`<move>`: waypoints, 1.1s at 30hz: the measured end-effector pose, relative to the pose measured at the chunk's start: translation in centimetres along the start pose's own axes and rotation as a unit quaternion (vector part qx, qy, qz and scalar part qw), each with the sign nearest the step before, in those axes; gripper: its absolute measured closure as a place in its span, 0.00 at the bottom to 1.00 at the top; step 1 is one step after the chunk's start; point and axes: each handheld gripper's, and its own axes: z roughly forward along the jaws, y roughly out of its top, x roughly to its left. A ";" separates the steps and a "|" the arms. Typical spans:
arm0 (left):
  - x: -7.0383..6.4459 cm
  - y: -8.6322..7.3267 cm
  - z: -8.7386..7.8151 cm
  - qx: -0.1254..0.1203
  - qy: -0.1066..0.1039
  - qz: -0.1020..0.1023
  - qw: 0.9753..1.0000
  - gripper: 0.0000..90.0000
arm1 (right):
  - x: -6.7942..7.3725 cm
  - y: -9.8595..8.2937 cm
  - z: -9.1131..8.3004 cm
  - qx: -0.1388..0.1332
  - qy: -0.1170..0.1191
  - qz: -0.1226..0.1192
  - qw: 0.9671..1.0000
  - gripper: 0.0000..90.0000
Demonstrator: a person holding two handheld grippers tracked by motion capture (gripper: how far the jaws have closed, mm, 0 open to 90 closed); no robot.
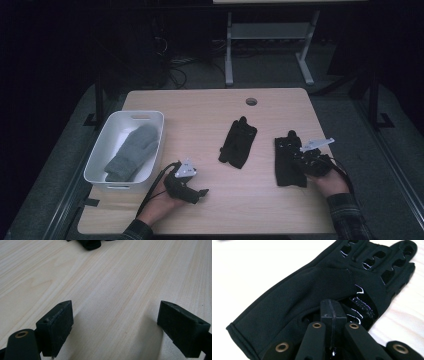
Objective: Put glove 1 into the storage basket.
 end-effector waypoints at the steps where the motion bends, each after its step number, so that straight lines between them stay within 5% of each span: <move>1: 0.0 0.0 0.0 0.000 0.000 0.000 1.000 0.14 | 0.4 0.0 0.0 -0.001 0.003 -0.008 1.000 1.00; 19: 0.0 0.0 0.0 0.000 0.000 0.000 1.000 0.14 | 5.7 -0.3 -0.5 0.008 0.050 -0.053 0.997 1.00; 33: 0.0 0.0 0.0 -0.002 0.000 0.000 1.000 0.14 | 8.2 -1.1 -1.2 0.017 0.092 -0.102 0.990 1.00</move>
